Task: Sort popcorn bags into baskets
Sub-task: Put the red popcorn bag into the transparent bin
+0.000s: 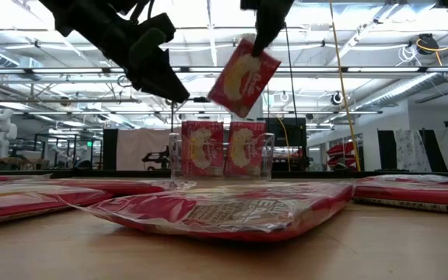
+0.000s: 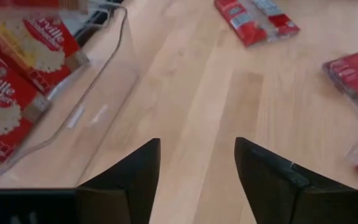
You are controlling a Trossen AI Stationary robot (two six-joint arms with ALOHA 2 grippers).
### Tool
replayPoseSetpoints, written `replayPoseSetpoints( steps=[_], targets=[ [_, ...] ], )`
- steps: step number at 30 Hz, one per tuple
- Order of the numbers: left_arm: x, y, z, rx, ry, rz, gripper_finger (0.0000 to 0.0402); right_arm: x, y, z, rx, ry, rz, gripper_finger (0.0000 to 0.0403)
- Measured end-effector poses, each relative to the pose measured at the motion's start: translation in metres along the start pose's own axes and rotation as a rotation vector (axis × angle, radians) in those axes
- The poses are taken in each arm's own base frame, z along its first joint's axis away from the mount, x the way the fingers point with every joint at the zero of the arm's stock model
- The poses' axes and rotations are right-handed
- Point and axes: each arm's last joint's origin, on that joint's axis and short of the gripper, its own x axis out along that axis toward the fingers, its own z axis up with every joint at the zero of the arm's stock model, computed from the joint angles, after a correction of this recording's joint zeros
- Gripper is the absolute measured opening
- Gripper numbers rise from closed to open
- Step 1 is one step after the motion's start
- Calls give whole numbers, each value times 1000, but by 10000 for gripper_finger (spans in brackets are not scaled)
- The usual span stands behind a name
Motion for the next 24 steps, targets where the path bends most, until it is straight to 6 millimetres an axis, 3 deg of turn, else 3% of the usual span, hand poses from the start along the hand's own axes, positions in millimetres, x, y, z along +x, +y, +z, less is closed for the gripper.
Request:
replayPoseSetpoints(
  steps=[6,13,16,24],
  targets=[
    [-1,7,2,17,-8,13,179,49,-40,0,-44,141,19,3],
    [0,12,3,23,-6,2,159,97,-66,-15,-64,299,-43,3],
    [0,12,3,23,-6,3,157,107,-71,-18,-49,302,-17,3],
    [0,12,2,33,-6,2,157,108,-72,-17,-66,264,11,4]
  ],
)
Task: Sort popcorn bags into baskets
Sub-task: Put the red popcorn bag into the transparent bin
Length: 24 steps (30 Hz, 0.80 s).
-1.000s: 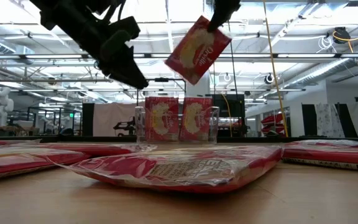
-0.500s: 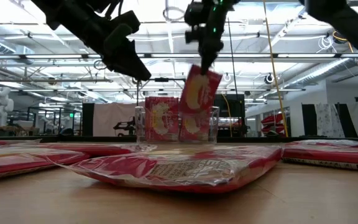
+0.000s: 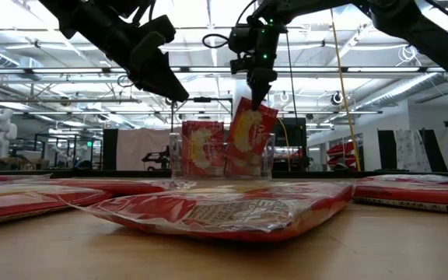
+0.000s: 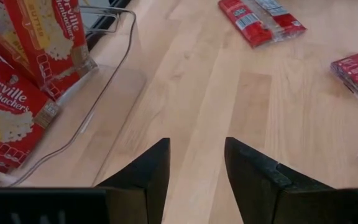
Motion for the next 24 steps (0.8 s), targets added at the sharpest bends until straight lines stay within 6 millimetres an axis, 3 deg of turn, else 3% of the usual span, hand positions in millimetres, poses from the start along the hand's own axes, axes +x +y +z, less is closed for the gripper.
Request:
replayPoseSetpoints(
  steps=[24],
  targets=[
    [0,-1,0,7,0,-17,156,32,0,-10,-11,54,41,5]
  ],
)
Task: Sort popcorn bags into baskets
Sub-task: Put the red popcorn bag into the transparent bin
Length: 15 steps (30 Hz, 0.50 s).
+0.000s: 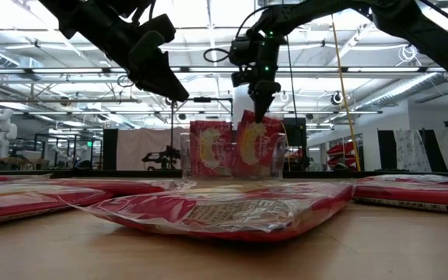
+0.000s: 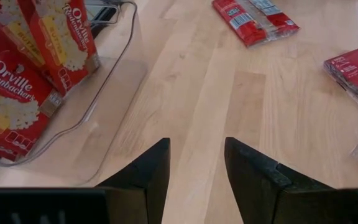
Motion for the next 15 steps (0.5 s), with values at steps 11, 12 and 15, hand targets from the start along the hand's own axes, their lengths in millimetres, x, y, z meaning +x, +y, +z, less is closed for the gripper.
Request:
replayPoseSetpoints(
  steps=[11,12,15],
  targets=[
    [0,0,0,0,1,0,156,1,-5,3,16,-6,-77,61],
    [0,0,0,0,1,0,156,1,-5,4,16,-10,-83,69],
    [0,0,0,0,2,0,156,1,-6,5,19,-22,-98,93]
  ],
)
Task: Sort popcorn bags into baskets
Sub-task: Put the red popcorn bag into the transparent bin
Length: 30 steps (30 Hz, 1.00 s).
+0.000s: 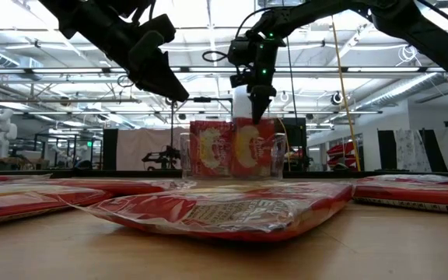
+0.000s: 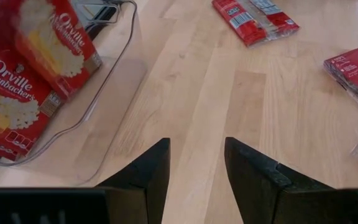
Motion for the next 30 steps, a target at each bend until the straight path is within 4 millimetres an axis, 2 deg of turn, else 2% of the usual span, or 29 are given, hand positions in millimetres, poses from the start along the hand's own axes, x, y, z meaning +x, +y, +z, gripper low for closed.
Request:
replayPoseSetpoints(
  steps=[11,13,17,20,24,27,30],
  targets=[
    [0,-1,-2,0,19,-3,156,-2,-8,6,51,-13,-158,149],
    [0,-2,-3,4,27,-6,156,-6,-8,7,68,-26,-171,154],
    [-1,-4,-4,10,35,-14,156,-31,-7,8,136,-108,-208,159],
    [-1,-6,-4,12,34,-18,156,-48,0,11,177,-202,-140,160],
    [-2,-8,-4,2,34,-23,156,-56,16,16,197,-319,118,159],
    [-2,-10,-4,-3,33,-29,156,-47,29,21,181,-333,186,153],
    [-3,-13,-4,2,32,-38,156,-19,43,27,154,-327,199,136]
  ],
)
